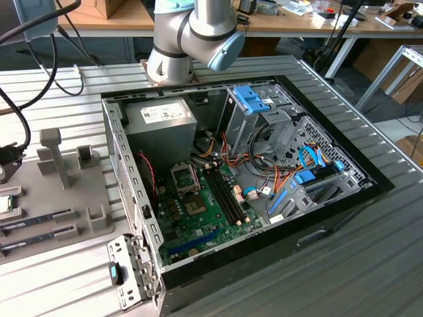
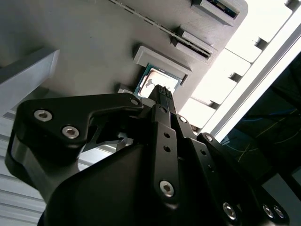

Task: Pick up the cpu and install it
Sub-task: 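Reach for the cpu, then pick up the cpu and move it towards the insertion slot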

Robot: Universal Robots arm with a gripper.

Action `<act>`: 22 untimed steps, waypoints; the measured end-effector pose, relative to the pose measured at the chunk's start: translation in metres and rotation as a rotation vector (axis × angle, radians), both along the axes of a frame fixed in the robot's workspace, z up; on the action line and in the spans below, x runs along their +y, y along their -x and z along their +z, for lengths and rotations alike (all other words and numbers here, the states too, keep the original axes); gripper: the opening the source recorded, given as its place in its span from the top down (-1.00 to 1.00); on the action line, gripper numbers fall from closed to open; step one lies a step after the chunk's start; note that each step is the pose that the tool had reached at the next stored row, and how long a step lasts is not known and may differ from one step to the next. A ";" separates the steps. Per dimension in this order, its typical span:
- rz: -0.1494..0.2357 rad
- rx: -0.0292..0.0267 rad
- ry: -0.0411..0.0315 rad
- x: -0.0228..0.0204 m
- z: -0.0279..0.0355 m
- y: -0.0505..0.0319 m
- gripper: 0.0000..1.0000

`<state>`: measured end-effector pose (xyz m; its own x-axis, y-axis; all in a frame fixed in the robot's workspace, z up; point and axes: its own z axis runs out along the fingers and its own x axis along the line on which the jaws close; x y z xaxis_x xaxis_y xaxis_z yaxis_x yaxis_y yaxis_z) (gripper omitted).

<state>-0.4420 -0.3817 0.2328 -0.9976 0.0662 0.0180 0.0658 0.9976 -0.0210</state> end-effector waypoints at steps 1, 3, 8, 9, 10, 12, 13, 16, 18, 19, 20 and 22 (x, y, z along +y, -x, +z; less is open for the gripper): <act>0.000 0.0001 0.0000 0.0000 -0.0004 0.0000 0.79; 0.000 0.0001 0.0000 0.0000 -0.0011 0.0000 0.79; 0.000 0.0000 0.0000 0.0000 -0.0031 0.0000 0.79; 0.000 0.0002 0.0001 0.0000 -0.0034 0.0000 0.79; 0.000 0.0002 0.0001 0.0000 -0.0035 0.0000 0.79; 0.000 0.0000 0.0000 0.0000 -0.0038 0.0000 0.79; 0.000 0.0000 0.0000 0.0000 -0.0038 0.0000 0.79; 0.000 0.0000 0.0000 0.0000 -0.0038 0.0000 0.79; 0.000 0.0000 0.0000 0.0000 -0.0039 0.0000 0.79; 0.000 0.0000 0.0000 0.0000 -0.0039 0.0000 0.79; 0.000 0.0001 0.0001 0.0000 -0.0039 0.0000 0.79; 0.000 0.0001 0.0000 0.0000 -0.0039 0.0000 0.79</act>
